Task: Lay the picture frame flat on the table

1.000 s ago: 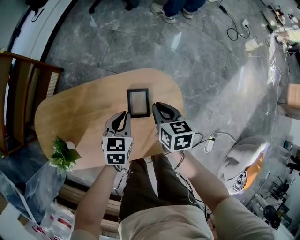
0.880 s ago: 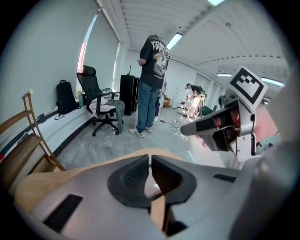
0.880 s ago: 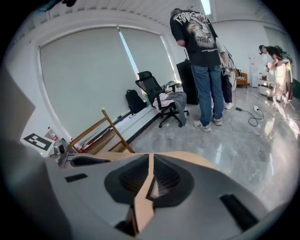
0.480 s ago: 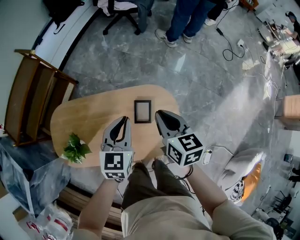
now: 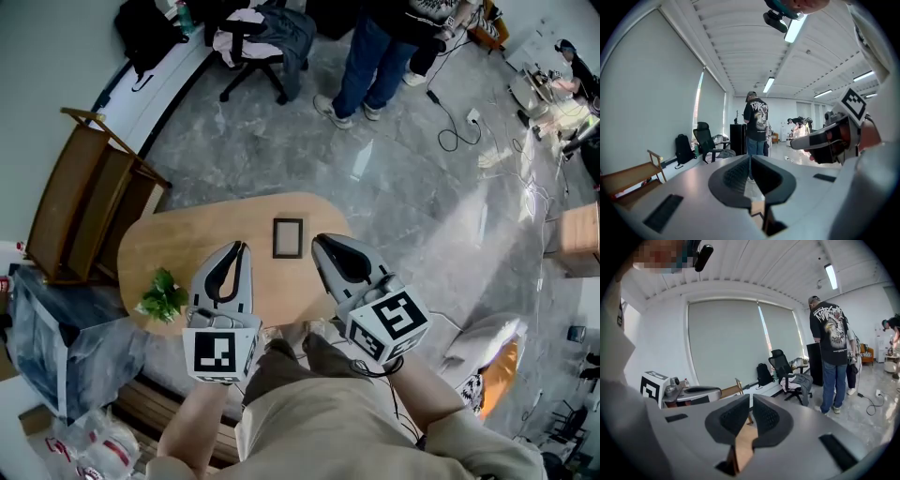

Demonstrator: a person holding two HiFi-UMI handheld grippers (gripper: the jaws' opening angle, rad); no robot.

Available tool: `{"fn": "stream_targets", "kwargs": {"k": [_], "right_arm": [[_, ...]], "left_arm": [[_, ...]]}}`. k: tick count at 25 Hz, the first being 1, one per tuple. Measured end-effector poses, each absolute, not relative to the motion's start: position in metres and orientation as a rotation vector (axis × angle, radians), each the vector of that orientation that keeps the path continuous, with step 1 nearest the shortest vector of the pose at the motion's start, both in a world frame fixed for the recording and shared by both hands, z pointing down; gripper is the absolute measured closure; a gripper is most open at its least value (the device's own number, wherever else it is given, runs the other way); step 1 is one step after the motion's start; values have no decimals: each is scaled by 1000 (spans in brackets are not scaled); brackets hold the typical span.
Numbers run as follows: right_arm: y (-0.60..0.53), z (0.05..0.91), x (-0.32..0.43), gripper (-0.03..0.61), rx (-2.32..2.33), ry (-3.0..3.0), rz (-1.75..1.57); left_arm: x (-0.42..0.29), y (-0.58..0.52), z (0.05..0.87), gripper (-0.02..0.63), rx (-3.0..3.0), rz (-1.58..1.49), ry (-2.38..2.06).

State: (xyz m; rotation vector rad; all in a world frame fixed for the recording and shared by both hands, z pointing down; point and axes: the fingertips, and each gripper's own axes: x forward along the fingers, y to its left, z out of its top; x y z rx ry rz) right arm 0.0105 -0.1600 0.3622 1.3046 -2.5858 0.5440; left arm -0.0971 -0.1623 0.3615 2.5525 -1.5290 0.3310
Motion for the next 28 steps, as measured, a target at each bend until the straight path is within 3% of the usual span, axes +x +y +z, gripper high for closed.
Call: {"fn": "stream_targets", "kwargs": {"k": [14, 28], "right_arm": [[-117, 196, 19, 566, 1340, -2792, 197], [-81, 130, 25, 578, 1388, -2807, -111]], "left_arm": [[-112, -121, 233, 597, 2712, 275, -1609], [-110, -88, 178, 597, 2801, 280, -1584]]}}
